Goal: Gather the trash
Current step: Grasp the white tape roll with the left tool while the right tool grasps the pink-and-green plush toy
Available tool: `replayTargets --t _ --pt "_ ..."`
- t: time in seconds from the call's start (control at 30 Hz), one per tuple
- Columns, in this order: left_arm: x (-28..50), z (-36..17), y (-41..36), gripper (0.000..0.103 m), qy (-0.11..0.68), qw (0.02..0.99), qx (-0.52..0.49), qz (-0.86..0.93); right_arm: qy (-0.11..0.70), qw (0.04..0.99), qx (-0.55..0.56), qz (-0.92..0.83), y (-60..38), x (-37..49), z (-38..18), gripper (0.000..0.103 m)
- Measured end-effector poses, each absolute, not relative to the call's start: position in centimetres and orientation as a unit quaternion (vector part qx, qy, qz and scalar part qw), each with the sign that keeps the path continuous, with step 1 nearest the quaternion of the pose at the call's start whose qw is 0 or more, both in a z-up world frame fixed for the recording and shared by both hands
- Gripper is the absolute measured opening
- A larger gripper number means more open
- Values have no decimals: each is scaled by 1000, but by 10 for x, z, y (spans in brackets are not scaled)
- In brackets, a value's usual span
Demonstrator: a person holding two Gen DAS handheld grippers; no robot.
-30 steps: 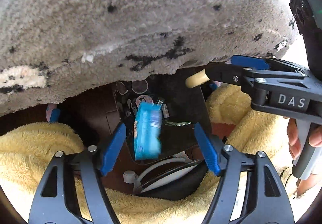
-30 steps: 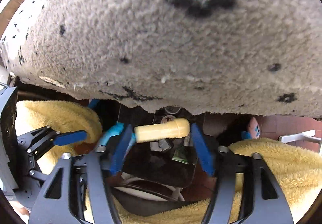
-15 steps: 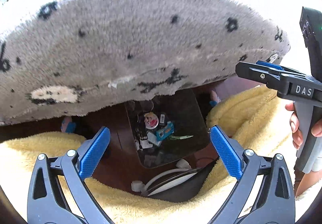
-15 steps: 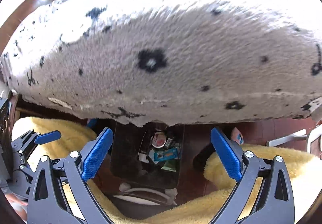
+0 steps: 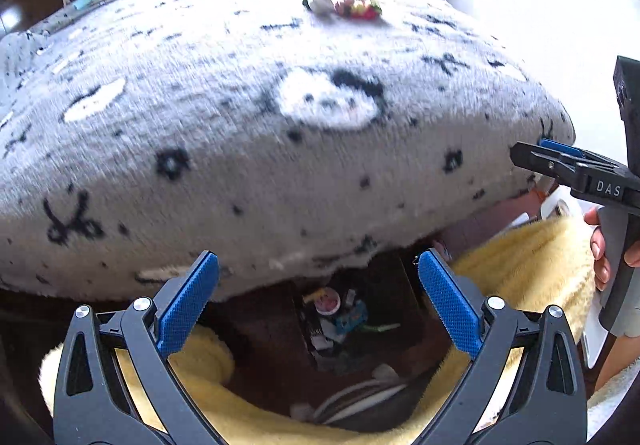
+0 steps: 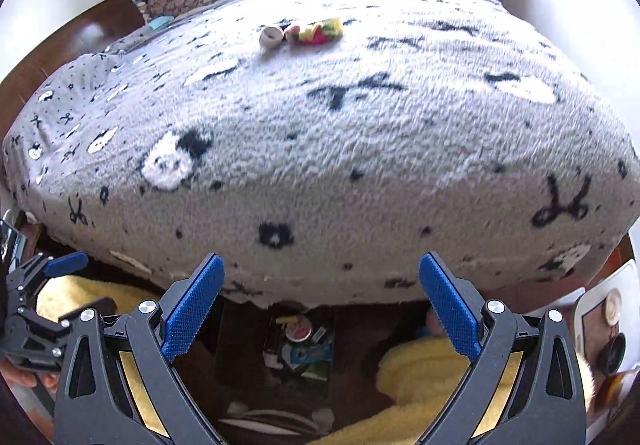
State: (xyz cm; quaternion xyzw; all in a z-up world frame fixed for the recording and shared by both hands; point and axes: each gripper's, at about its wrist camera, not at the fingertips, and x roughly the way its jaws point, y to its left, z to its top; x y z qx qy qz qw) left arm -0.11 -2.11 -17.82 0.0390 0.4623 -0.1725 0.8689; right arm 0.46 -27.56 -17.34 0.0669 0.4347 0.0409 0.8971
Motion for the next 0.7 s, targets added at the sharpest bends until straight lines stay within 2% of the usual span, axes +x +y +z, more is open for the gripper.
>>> replayTargets --t 0.4,0.7 --pt "69 -150 -11 95 424 892 53 -144 399 916 43 19 -289 58 -137 98" --pt "142 -154 -17 95 429 890 55 -141 398 916 27 34 -284 141 -136 97"
